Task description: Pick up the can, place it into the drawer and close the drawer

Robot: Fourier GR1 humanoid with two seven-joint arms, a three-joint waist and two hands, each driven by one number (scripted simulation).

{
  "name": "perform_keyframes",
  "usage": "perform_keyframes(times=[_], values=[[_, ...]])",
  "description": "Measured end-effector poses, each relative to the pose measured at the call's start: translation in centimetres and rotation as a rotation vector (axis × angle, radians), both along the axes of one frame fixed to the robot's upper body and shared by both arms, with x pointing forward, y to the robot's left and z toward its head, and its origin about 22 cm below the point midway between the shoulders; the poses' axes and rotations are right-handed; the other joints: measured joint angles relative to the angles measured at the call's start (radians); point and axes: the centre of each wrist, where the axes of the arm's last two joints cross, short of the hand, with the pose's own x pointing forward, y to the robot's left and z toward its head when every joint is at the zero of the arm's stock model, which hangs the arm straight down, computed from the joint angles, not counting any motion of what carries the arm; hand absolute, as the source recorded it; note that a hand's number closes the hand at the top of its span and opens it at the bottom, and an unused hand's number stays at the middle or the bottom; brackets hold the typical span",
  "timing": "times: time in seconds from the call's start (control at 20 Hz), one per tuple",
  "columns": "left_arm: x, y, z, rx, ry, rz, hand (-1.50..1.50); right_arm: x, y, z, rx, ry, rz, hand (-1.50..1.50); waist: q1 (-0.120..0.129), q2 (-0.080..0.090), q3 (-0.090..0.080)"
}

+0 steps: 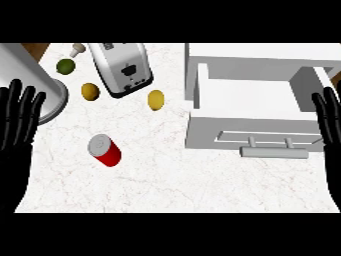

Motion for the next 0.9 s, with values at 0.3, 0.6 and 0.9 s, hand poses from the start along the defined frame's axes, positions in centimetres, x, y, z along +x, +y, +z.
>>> perform_keyframes(times=[0.3,0.6,0.9], values=[[0.1,1.4,0.2,-0.020,-0.006,-0.229,-1.50,0.0,0.3,-0.3,-0.014,0.005,0.028,-1.50,-0.017,0.034,0.017],[-0.3,4.1,-1.2,0.068,0.282,-0.259,-1.50,-0.7,-1.9,-2.0,0.033,0.222,-0.166,-1.50,-0.025,0.043,0.021],[-1.1,6.3,0.1,0.080,0.356,-0.277,-1.50,-2.7,-4.4,-2.5,0.048,0.282,-0.220,-1.50,-0.024,0.043,0.022]])
